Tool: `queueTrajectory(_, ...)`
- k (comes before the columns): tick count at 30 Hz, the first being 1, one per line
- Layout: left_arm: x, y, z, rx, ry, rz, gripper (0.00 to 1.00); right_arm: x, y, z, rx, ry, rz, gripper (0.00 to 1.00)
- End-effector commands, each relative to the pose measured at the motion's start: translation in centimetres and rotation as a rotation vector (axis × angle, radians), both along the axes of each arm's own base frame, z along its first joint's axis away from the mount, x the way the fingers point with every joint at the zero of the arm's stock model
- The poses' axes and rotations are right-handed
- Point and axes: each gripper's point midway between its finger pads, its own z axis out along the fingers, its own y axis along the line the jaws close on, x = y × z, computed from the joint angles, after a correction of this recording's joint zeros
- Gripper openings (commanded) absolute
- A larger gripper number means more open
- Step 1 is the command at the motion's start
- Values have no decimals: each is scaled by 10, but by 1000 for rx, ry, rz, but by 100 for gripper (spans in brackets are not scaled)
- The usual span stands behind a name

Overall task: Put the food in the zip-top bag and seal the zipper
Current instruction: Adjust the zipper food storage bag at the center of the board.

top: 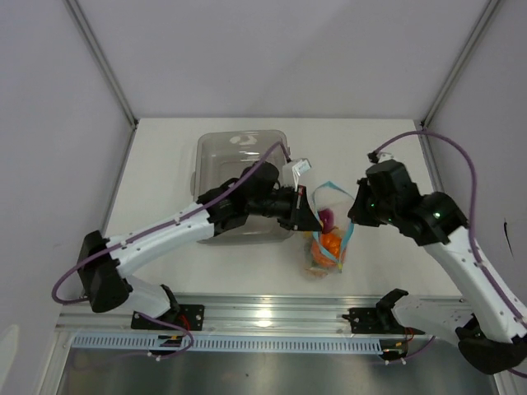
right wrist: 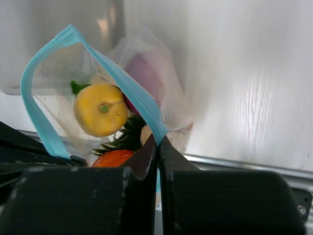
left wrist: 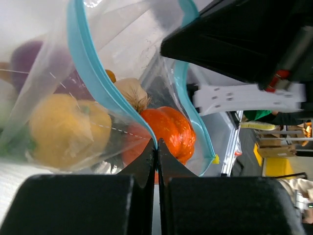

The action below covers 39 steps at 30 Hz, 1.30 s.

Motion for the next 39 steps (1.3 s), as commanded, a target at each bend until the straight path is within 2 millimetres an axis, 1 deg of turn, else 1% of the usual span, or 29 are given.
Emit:
queueTrajectory(1,5,-11,-53,67,117,9,1,13,10,-34,-34,48,16,0)
queueTrajectory(2,4,-13,-55,67,125,4,1,15,12,-37,-42,54,20,0)
queueTrajectory(4,7,-14,-53,56,118,11,0,16,13,-33,-39,49,30,0)
queueTrajectory(5,8,-15,-45,42,108,14,0,15,15,-28,-32,37,50,0)
queueTrajectory(6,10,-15,-44,45,97,21,1,16,16,-23,-27,24,58,0)
queueTrajectory(7,12,-16,-41,45,93,25,1,17,18,-13,-16,2,70,0)
queueTrajectory(8,14,-18,-32,36,80,27,1,17,20,-9,-18,-6,93,0)
queueTrajectory(10,16,-20,-30,39,81,28,1,16,27,2,8,-19,135,0)
queueTrajectory(11,16,-21,-24,32,81,27,1,16,30,5,14,-24,150,0)
queueTrajectory(12,17,-23,-13,12,71,26,1,17,33,7,21,-24,159,0)
queueTrajectory(13,18,-24,-5,-2,62,32,0,16,37,17,48,-38,177,0)
queueTrajectory(15,20,-23,8,-28,56,50,0,16,41,27,71,-53,185,0)
queueTrajectory(16,19,-21,19,-49,49,58,1,17,42,36,89,-72,187,0)
queueTrajectory(18,20,-19,28,-66,44,77,0,14,47,43,111,-78,213,0)
queueTrajectory(19,21,-19,35,-78,38,80,1,14,48,43,110,-72,222,0)
queueTrajectory(20,21,-19,36,-77,38,82,1,14,48,45,108,-72,225,0)
queueTrajectory(23,20,-21,42,-86,52,79,1,17,46,35,60,-44,230,0)
queueTrajectory(25,20,-24,37,-84,67,75,1,17,46,30,46,-35,242,0)
queueTrajectory(30,17,-25,24,-76,104,63,1,14,42,28,48,-45,225,0)
queueTrajectory(34,17,-20,24,-74,92,80,1,14,32,25,18,-48,186,0)
queueTrajectory(36,21,-18,26,-75,85,107,0,10,36,28,52,-46,204,0)
queueTrajectory(38,22,-19,30,-83,83,112,1,6,46,28,102,-29,230,0)
queueTrajectory(39,23,-19,34,-91,76,111,0,4,48,28,117,-26,236,0)
